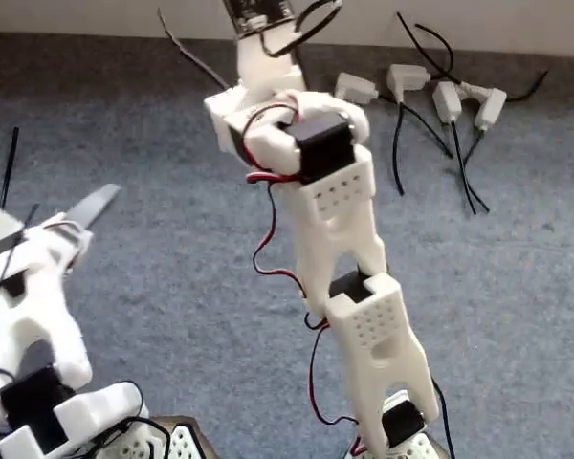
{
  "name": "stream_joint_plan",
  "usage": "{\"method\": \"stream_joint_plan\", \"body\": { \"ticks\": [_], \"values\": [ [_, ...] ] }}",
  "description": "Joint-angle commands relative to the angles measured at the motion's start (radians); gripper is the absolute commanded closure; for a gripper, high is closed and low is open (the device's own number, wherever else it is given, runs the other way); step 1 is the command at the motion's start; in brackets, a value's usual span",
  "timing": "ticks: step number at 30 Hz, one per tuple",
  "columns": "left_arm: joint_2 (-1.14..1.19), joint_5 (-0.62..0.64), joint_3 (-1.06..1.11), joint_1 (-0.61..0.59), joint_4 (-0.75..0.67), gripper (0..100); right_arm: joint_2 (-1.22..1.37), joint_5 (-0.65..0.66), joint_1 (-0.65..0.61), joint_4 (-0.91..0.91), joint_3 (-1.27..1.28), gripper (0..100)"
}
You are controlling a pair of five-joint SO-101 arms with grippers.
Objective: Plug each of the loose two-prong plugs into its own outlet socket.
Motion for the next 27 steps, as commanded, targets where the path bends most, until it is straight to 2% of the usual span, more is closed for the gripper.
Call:
{"method": "stream_joint_plan", "body": {
  "ticks": [1, 5, 9, 12, 19, 23, 27],
  "values": [
    [-0.027, -0.005, -0.088, -0.288, 0.009, 30, 0.068, -0.031, -0.101, 0.038, -0.084, 95.0],
    [-0.027, -0.029, -0.151, -0.453, 0.009, 30, 0.166, -0.006, -0.222, 0.035, -0.084, 94.8],
    [-0.027, -0.115, -0.185, -0.475, 0.008, 30, 0.183, -0.009, -0.291, 0.035, -0.084, 85.7],
    [-0.027, -0.124, -0.209, -0.476, 0.006, 30, 0.153, -0.006, -0.297, 0.035, -0.084, 78.5],
    [-0.025, -0.135, -0.213, -0.417, -0.150, 30, -0.079, -0.006, -0.165, 0.036, -0.084, 76.9],
    [0.031, -0.278, -0.246, -0.303, -0.195, 30, -0.196, -0.006, -0.056, 0.036, -0.084, 76.9],
    [0.205, -0.382, -0.398, -0.232, -0.203, 30, -0.236, -0.012, 0.035, 0.038, -0.084, 76.9]
  ]
}}
